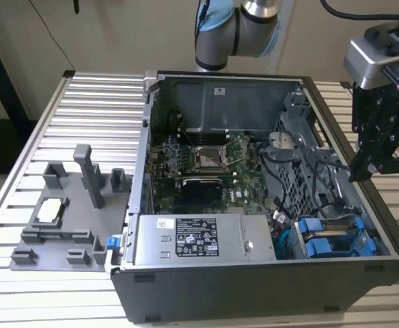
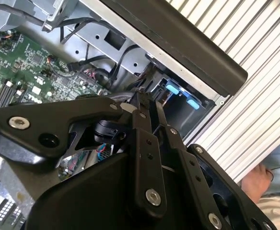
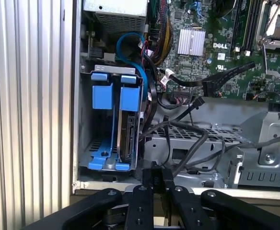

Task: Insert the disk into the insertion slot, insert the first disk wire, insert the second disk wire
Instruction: 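Insert the first disk wire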

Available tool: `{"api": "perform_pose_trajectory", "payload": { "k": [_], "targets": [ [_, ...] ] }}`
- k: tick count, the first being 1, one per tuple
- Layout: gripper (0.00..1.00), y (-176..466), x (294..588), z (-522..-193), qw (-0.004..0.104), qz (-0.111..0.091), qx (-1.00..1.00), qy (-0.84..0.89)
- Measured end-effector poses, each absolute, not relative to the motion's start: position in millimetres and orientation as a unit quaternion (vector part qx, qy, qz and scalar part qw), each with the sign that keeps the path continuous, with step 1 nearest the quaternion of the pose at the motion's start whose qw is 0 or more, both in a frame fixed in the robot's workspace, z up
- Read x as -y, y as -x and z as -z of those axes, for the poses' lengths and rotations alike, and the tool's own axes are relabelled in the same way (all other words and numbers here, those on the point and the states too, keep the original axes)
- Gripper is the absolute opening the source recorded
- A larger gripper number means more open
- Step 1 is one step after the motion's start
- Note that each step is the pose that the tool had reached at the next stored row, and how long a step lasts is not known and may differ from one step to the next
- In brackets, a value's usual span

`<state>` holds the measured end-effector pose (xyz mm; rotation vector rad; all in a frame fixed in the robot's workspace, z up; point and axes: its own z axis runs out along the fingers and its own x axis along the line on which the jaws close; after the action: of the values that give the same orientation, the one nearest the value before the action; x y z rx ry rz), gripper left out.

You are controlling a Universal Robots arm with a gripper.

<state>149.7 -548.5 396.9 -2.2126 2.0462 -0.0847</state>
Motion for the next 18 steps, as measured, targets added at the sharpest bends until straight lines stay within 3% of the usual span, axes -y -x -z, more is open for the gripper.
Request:
{"api": "perform_pose_trajectory", "payload": {
  "k": [7,12,18],
  "targets": [
    [0.19,-150,549,-393,0.054,0.024,-0.678,0.733],
    [0.19,-151,549,-392,0.038,0.011,-0.679,0.733],
    [0.19,-152,551,-383,0.036,0.009,-0.686,0.727]
  ]
}}
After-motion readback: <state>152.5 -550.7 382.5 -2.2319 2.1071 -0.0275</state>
